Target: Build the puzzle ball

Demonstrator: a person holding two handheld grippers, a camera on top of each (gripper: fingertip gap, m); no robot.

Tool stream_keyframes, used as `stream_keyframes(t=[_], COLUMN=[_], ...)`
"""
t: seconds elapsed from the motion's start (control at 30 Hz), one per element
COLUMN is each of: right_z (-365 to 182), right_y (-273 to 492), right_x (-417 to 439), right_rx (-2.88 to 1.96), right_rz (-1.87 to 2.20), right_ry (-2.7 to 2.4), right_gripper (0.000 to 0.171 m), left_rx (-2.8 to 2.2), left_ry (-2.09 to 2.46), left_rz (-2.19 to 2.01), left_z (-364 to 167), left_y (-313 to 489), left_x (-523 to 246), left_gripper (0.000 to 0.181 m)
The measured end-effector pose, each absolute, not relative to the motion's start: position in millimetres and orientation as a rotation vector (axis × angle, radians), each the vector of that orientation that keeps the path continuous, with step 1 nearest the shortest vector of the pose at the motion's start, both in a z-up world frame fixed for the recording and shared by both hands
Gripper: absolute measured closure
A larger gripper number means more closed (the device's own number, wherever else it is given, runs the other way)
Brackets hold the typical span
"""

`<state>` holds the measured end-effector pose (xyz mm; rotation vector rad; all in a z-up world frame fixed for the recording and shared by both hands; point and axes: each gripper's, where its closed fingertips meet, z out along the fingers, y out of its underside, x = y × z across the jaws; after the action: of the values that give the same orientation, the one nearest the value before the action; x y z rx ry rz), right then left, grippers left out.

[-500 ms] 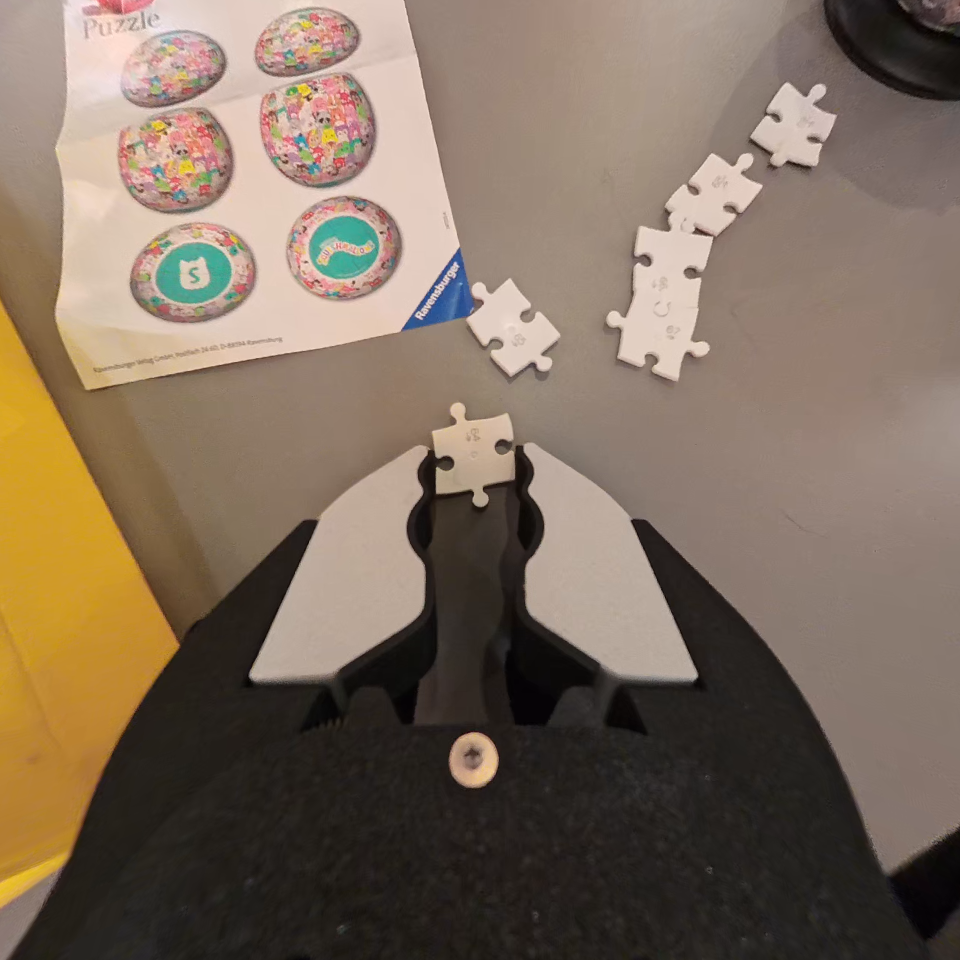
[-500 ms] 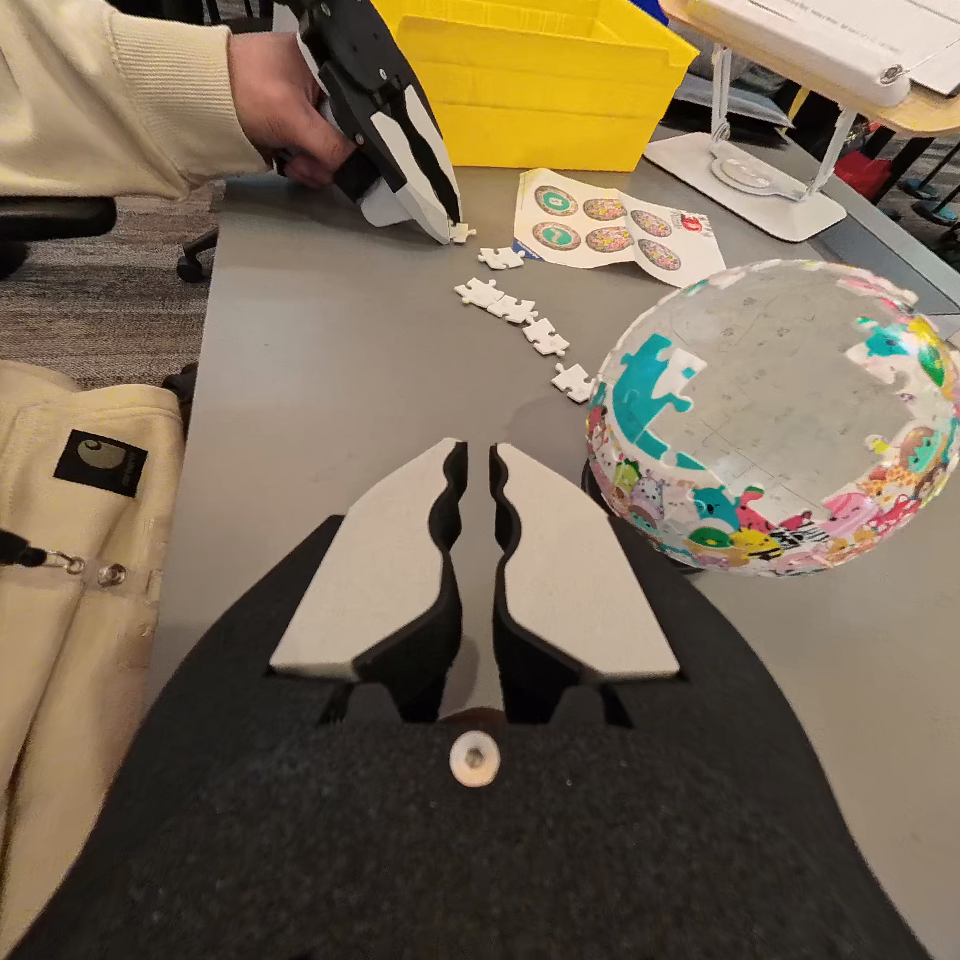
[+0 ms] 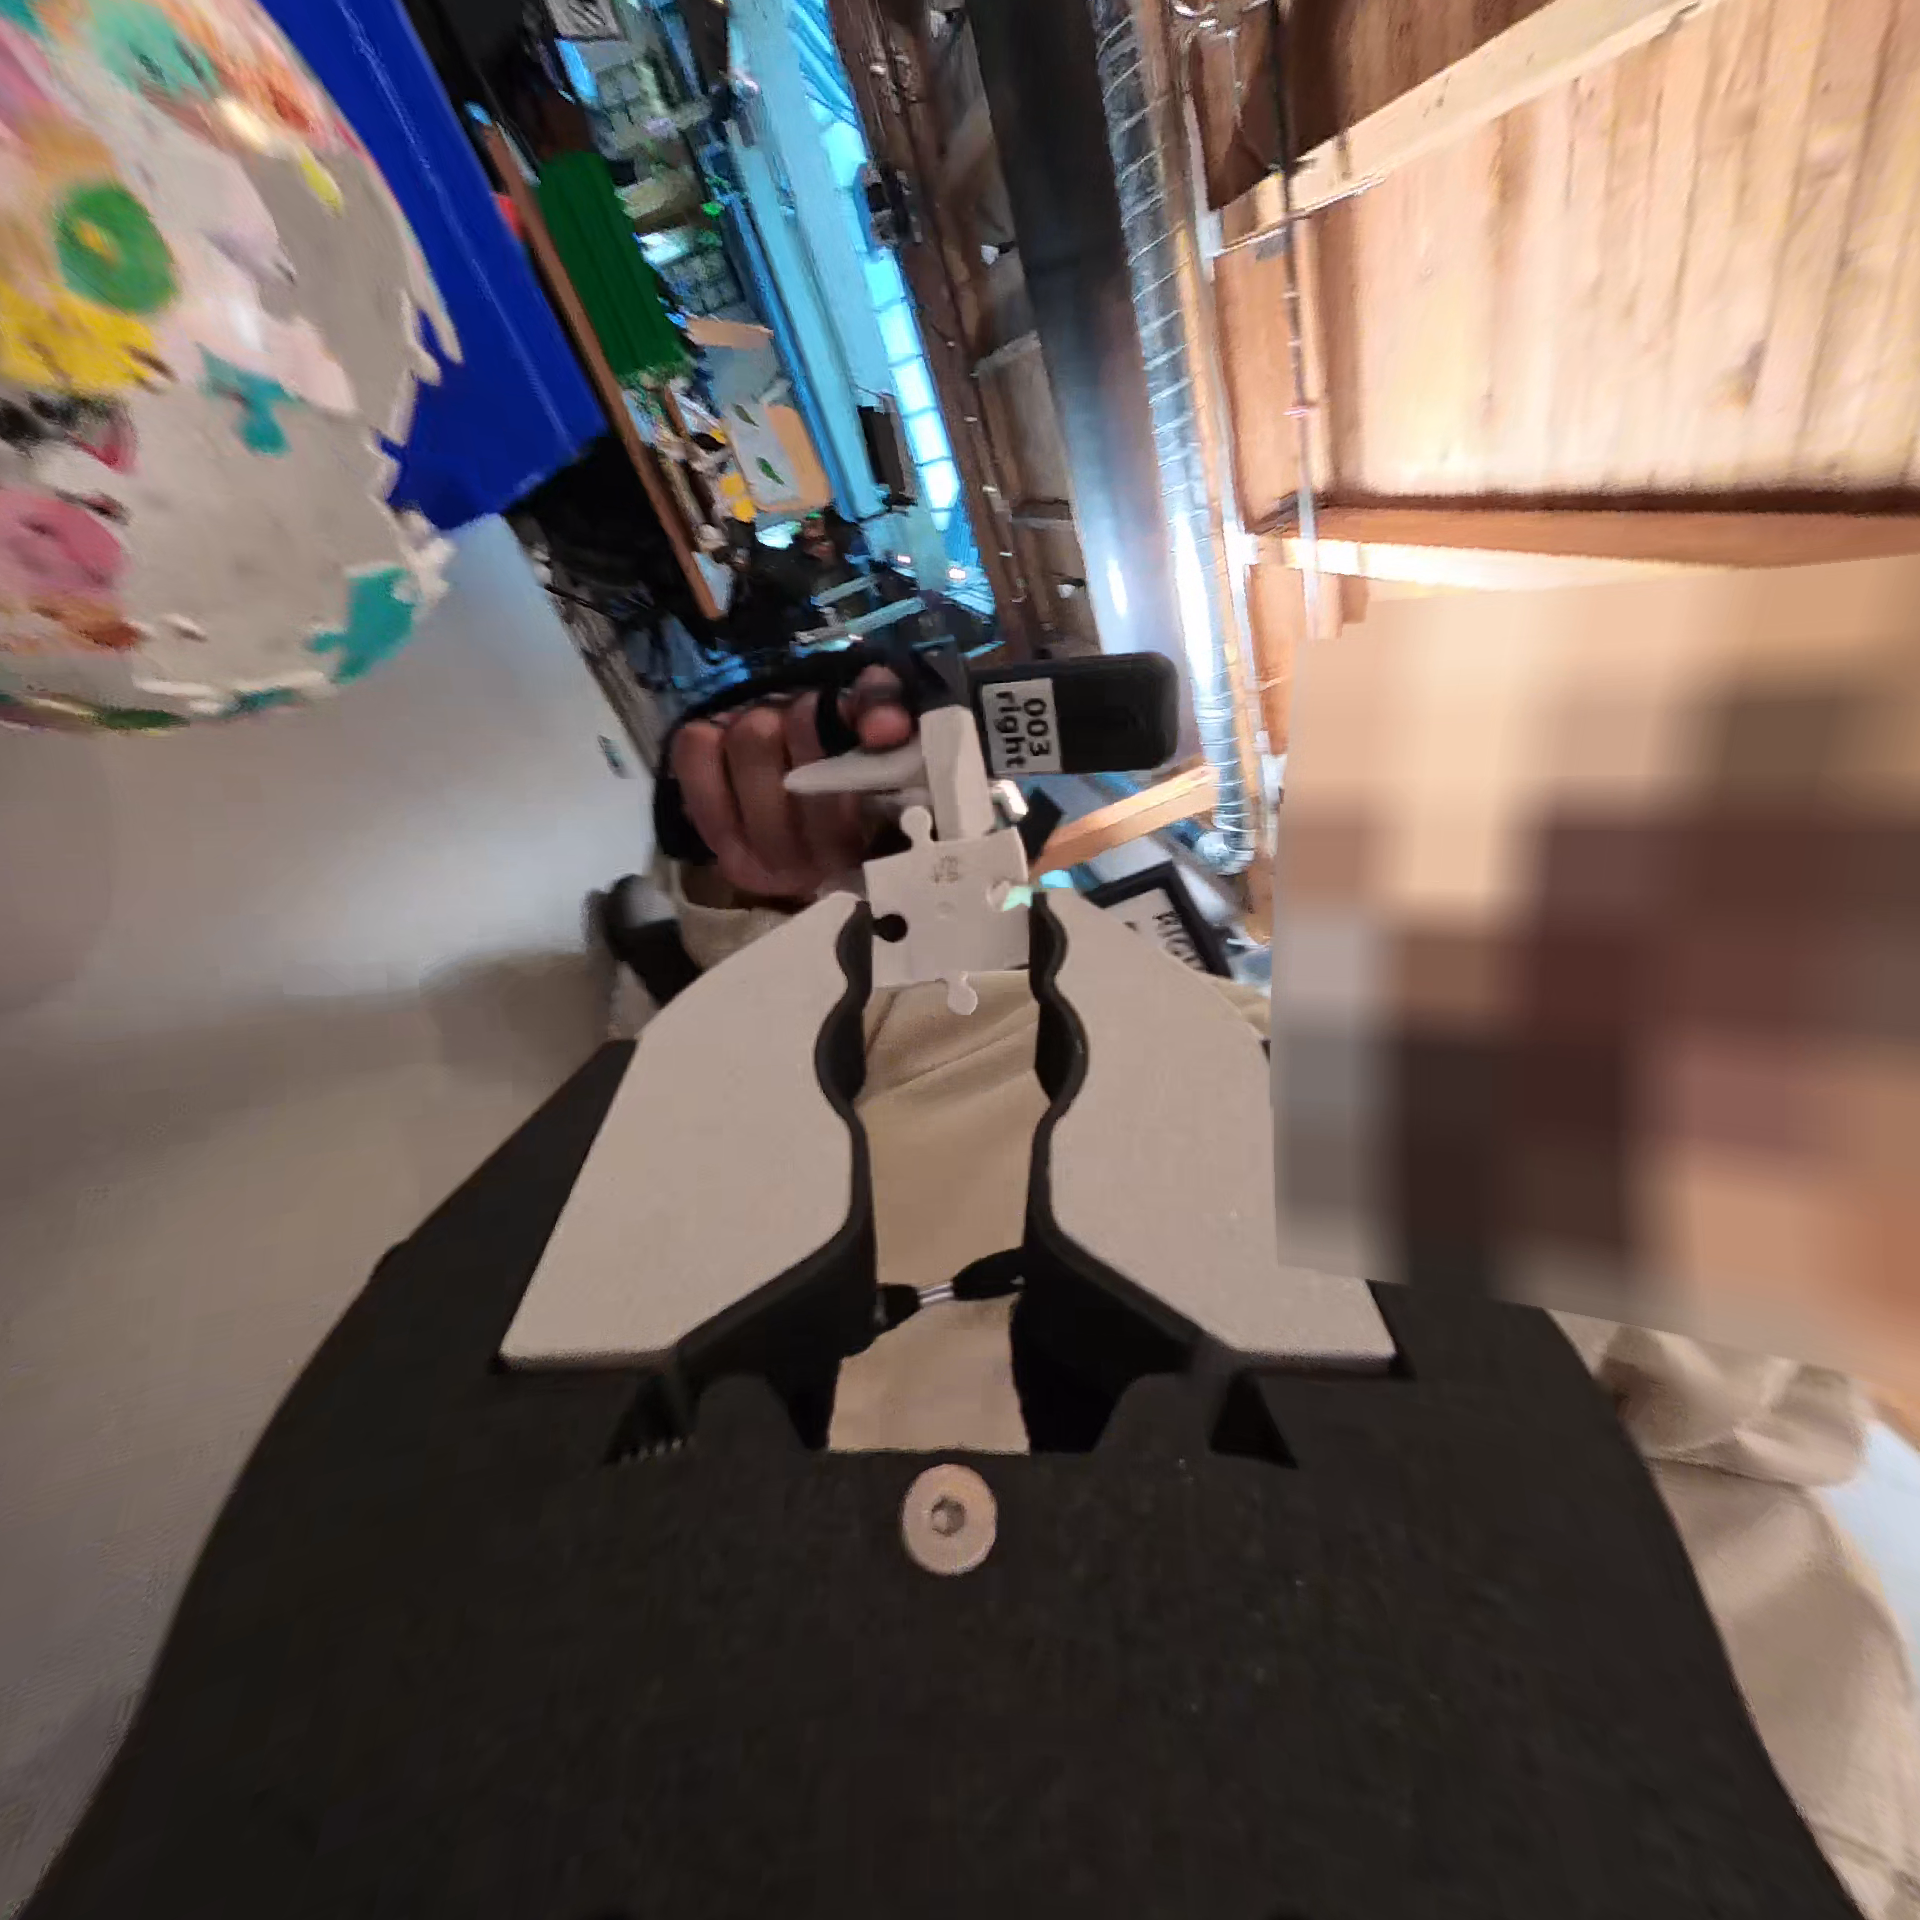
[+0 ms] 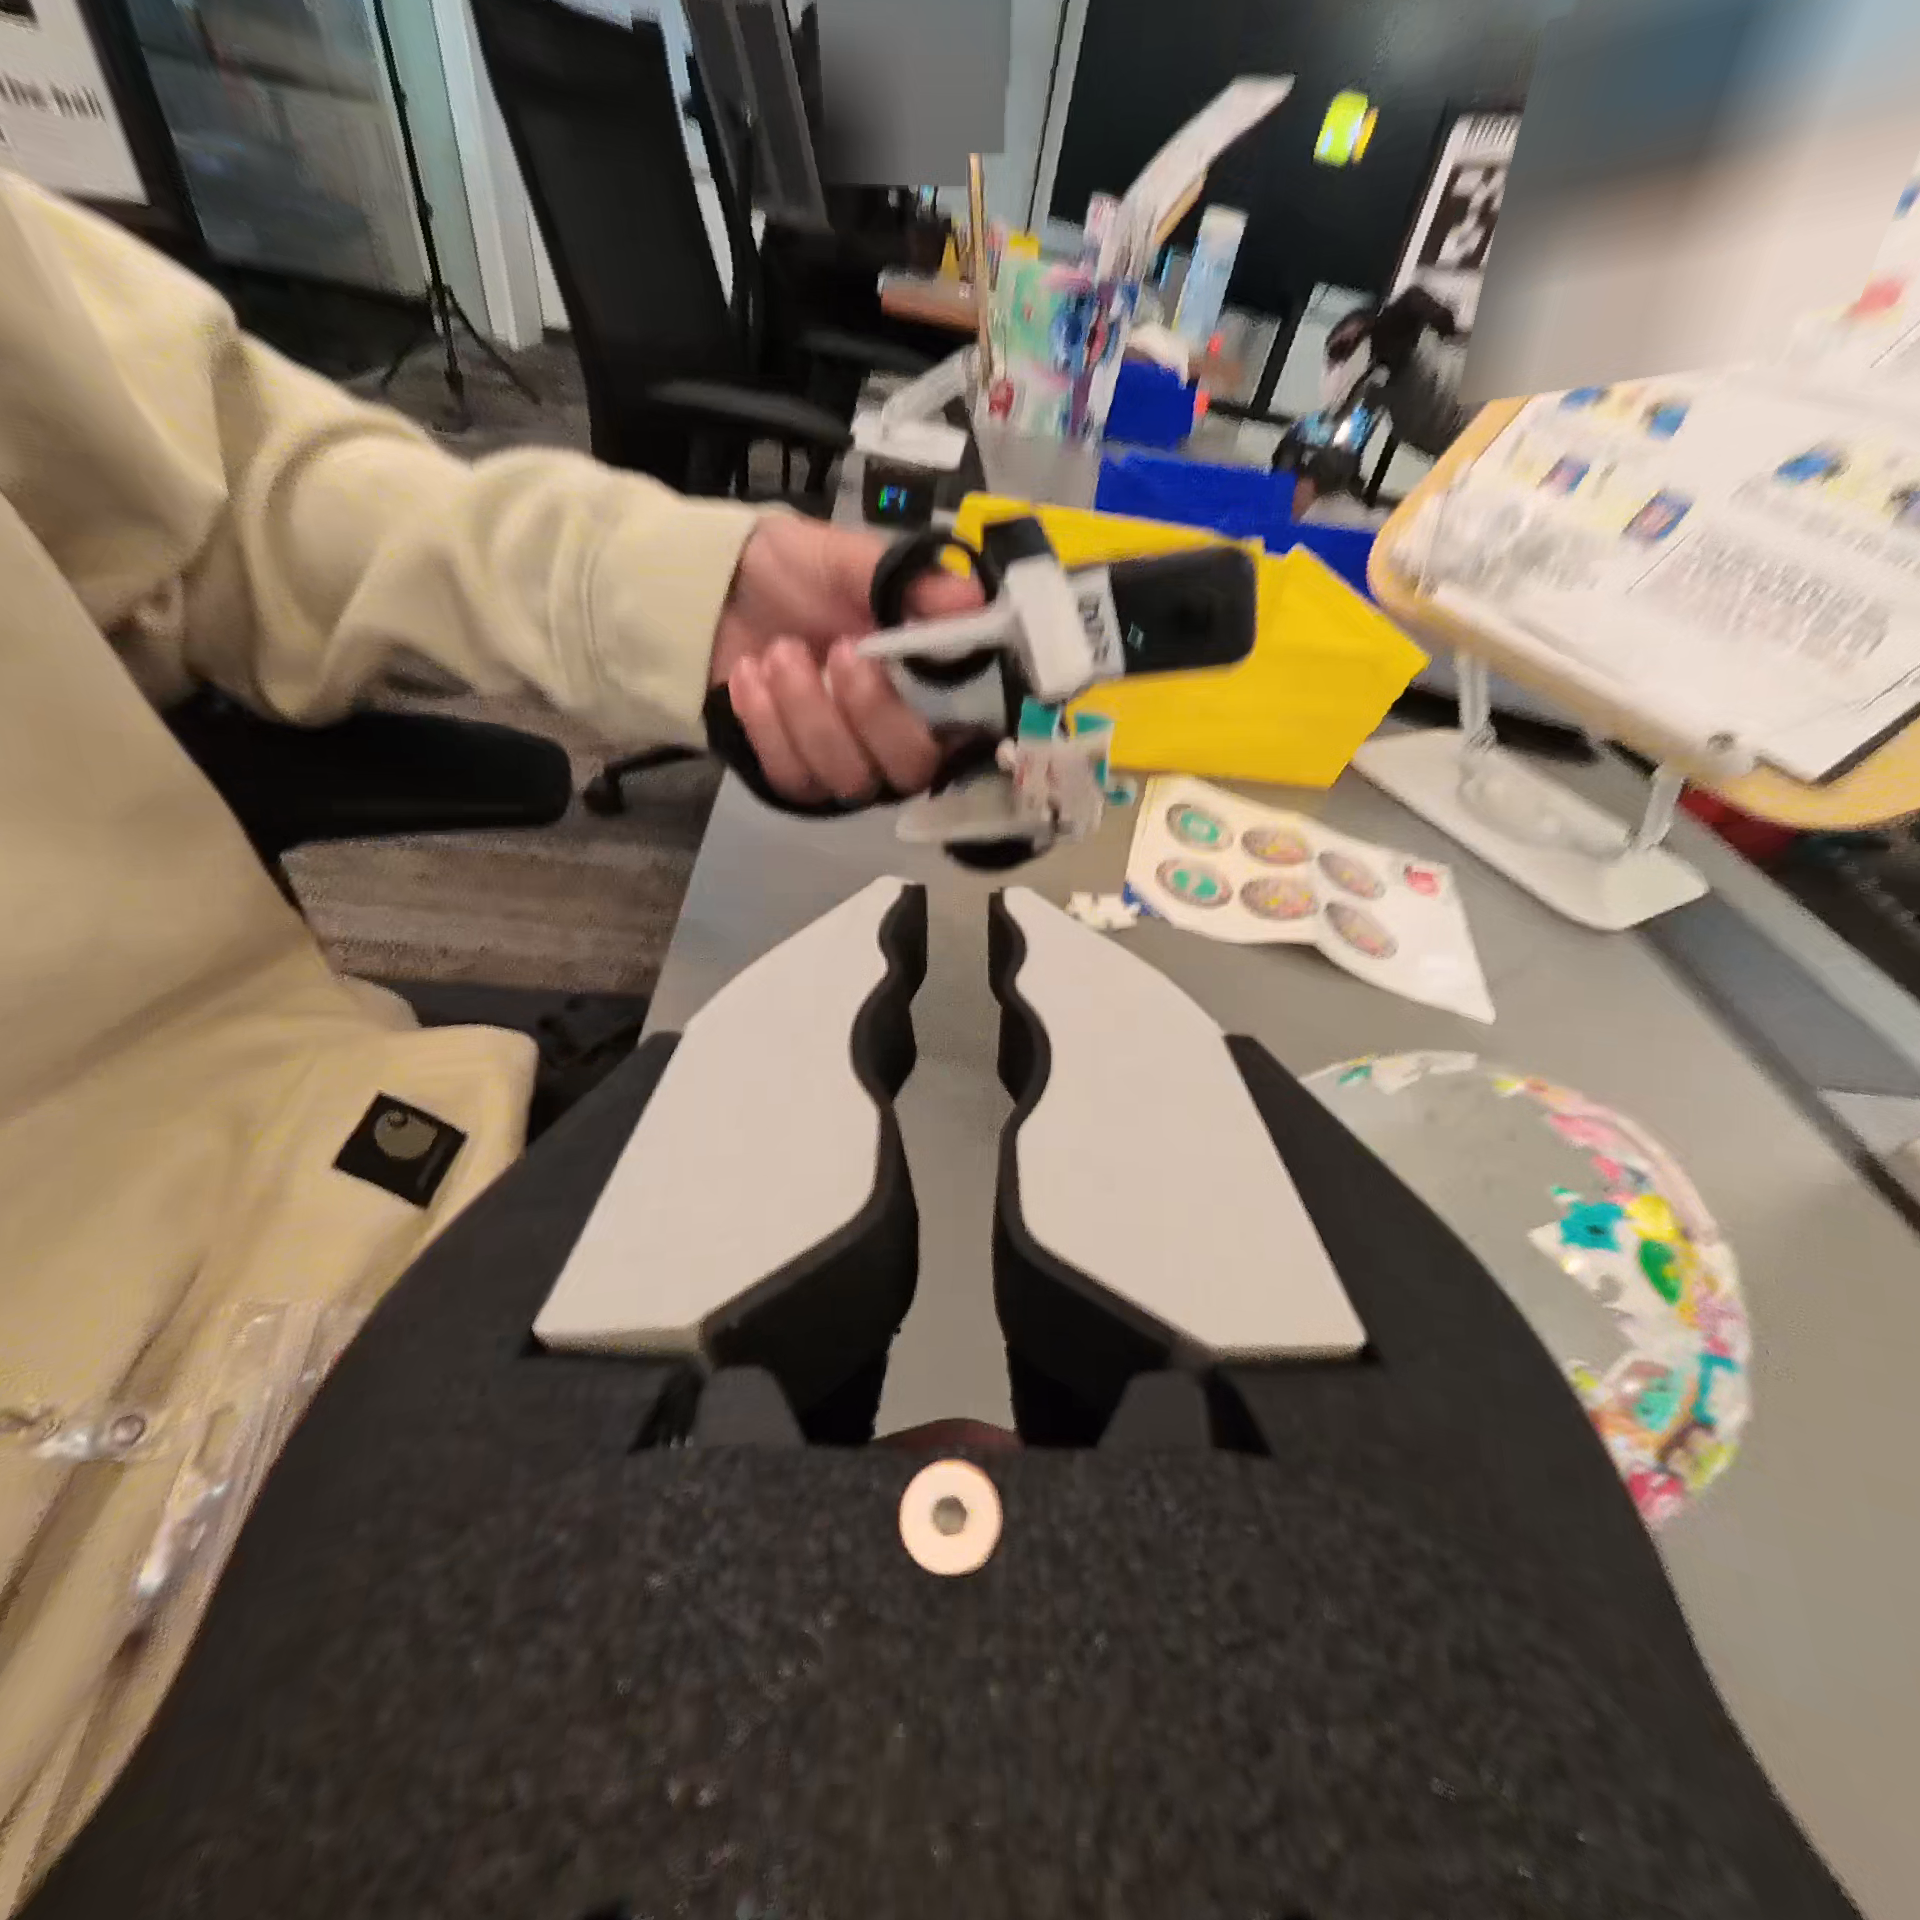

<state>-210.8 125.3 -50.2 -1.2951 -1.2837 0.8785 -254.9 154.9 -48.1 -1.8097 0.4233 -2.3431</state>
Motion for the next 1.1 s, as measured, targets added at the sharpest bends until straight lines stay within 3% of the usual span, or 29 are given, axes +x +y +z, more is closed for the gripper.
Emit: stream_keyframes(t=[0.57, 0.87, 1.1], right_z=[-77, -100, -103], right_y=[103, 102, 105], right_x=[-205, -216, -225], right_rx=[-1.314, -1.332, -1.444], right_rz=[1.205, 0.834, 0.864], right_ry=[-1.228, -1.539, -1.734], right_gripper=[0.156, 0.151, 0.166], left_rx=[-1.801, -1.971, -1.936], left_ry=[0.496, 0.571, 0.547], left_rz=[-2.584, -2.507, -2.489], left_z=[-79, -105, -100], left_y=[92, 89, 102], left_x=[-210, -210, -221], left_gripper=[0.153, 0.153, 0.153])
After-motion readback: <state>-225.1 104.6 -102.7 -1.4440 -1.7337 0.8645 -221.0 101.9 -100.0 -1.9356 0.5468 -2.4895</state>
